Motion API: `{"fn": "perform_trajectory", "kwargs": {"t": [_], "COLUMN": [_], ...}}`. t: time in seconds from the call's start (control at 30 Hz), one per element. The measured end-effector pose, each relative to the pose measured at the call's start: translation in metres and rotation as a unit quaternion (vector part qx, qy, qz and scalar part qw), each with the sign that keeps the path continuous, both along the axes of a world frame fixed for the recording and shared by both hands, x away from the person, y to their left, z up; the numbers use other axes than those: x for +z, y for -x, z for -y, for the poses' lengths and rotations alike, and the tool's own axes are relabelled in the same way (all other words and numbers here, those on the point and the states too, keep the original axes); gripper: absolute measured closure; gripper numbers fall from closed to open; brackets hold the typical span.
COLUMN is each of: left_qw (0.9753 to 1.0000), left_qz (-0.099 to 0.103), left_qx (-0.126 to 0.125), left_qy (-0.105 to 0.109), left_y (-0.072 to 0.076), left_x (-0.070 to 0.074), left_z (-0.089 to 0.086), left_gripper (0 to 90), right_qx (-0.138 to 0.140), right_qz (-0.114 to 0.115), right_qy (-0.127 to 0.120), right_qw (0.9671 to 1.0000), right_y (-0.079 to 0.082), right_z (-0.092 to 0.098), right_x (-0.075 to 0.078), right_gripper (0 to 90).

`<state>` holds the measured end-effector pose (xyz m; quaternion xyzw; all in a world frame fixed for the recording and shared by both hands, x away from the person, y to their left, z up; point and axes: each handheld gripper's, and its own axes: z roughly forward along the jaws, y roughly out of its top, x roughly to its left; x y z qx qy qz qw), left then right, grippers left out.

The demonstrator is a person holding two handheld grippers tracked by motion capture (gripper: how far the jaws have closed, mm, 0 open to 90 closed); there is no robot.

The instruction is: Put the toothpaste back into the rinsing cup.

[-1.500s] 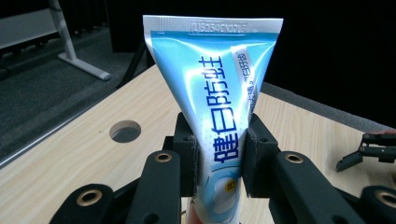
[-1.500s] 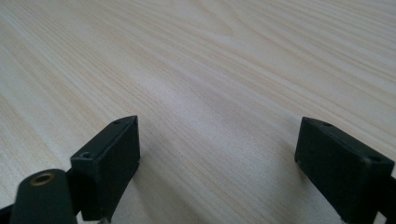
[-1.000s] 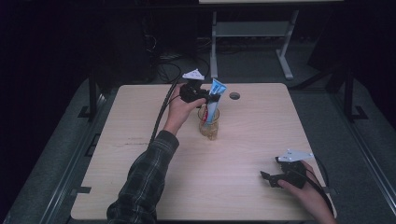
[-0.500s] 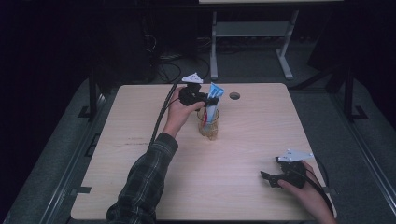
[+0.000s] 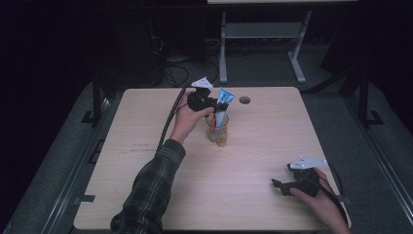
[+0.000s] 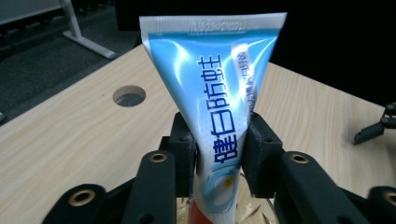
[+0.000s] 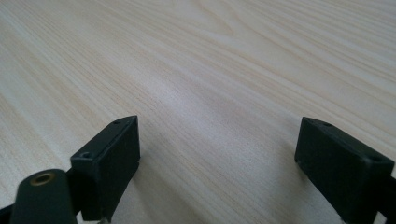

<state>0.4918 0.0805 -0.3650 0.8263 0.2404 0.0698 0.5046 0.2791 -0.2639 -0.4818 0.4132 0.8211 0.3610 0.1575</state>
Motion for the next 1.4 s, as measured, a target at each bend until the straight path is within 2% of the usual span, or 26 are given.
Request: {"fn": "perform_trajectory", "kwargs": {"t": [0.07, 0.17, 0.2, 0.3, 0.4, 0.53, 0.63, 0.8, 0.97, 1.4], "left_qw": [0.9999, 0.9998, 0.9997, 0.9996, 0.9991, 0.9987, 0.9980, 0.9979, 0.9970, 0.9945], "left_qz": [0.009, 0.010, 0.012, 0.010, 0.014, 0.015, 0.016, 0.013, 0.007, -0.001], "left_qx": [0.011, 0.016, 0.020, 0.024, 0.034, 0.039, 0.044, 0.050, 0.058, 0.076], "left_qy": [0.000, -0.002, -0.004, -0.006, -0.021, -0.028, -0.043, -0.039, -0.050, -0.072], "left_y": [0.001, 0.001, 0.001, 0.002, 0.005, 0.009, 0.014, 0.024, 0.033, 0.062], "left_x": [0.004, 0.006, 0.008, 0.010, 0.013, 0.016, 0.018, 0.020, 0.021, 0.012], "left_z": [-0.001, -0.002, -0.003, -0.005, -0.008, -0.011, -0.015, -0.026, -0.037, -0.067], "left_gripper": [60.2, 56.1, 50.8, 43.2, 38.1, 36.1, 35.5, 35.4, 34.7, 33.8], "right_qx": [0.000, 0.000, 0.000, -0.001, 0.000, 0.000, 0.001, 0.001, 0.001, 0.000], "right_qz": [0.000, 0.001, 0.000, 0.001, 0.001, 0.001, 0.001, 0.001, 0.002, 0.002], "right_qy": [0.001, 0.002, 0.001, 0.002, 0.003, 0.002, 0.002, 0.002, 0.002, 0.001], "right_qw": [1.0000, 1.0000, 1.0000, 1.0000, 1.0000, 1.0000, 1.0000, 1.0000, 1.0000, 1.0000], "right_y": [0.000, 0.000, 0.000, 0.000, 0.000, 0.000, 0.000, 0.000, 0.000, 0.000], "right_z": [0.000, 0.000, 0.000, 0.000, 0.000, 0.000, 0.000, 0.000, 0.000, 0.000], "right_x": [0.000, 0.000, 0.000, 0.000, 0.000, 0.000, 0.000, 0.000, 0.000, 0.000], "right_gripper": [13.4, 13.3, 13.4, 13.4, 13.4, 13.4, 13.4, 13.3, 13.4, 13.4]}}
